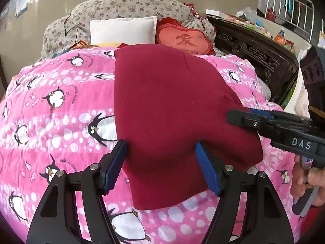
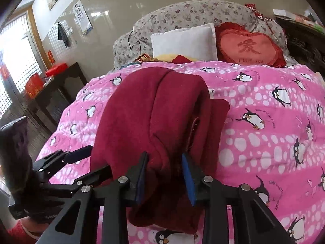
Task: Fold small clothes
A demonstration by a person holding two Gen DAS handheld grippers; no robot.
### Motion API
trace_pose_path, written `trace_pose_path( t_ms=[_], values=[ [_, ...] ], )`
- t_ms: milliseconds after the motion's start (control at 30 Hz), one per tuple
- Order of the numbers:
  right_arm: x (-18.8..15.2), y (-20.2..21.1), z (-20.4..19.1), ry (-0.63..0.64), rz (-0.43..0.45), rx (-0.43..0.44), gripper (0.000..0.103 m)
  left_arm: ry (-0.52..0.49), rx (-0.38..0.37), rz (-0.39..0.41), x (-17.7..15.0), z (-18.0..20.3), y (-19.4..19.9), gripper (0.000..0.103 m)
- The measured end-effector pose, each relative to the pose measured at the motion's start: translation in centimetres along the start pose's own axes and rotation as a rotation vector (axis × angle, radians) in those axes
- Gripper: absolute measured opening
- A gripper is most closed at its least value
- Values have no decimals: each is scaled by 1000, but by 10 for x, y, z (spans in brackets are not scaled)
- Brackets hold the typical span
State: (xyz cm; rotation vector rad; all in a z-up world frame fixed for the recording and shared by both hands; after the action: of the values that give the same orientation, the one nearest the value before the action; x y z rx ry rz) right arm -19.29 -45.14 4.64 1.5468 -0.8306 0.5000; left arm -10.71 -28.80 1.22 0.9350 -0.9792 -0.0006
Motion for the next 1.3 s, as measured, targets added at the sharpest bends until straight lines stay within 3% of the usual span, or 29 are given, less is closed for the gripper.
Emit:
trace_pose_path(
  t_ms=[267,400,433,600,833,1000,1300],
  values=[
    [1,7,-4,3,16,2,40,35,-26,-18,1,-7,4,70],
    [11,28,12,-84,121,17,75,158,-119,-23,13,-26,6,71],
    [14,29,18,-114,136,19,78,202,-145,-32,17,-32,4,74],
    [19,3,46,-235,88,61,80,341,-249,-60,30,-46,-8,78],
    [18,-33,65,-356,66,157,82,385,-326,-138,36,-49,-35,78],
    [24,-43,60,-335,62,178,83,374,-338,-154,37,-44,-46,82],
    [28,-50,49,-272,32,120,83,343,-314,-156,38,-35,-54,83]
  ],
)
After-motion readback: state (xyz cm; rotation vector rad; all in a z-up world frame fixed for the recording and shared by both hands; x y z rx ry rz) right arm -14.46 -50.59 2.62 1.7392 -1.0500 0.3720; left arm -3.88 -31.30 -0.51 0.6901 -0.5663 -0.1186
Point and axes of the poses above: each gripper's, at about its wrist camera, not at the fingertips, and y roughly against the way its jaws point, z to its right, x to its top, the point moved 5 cm from there along -y, roughly the way its jaws point, and after that the axes turned 9 degrees about y, right-handed, at the moved point
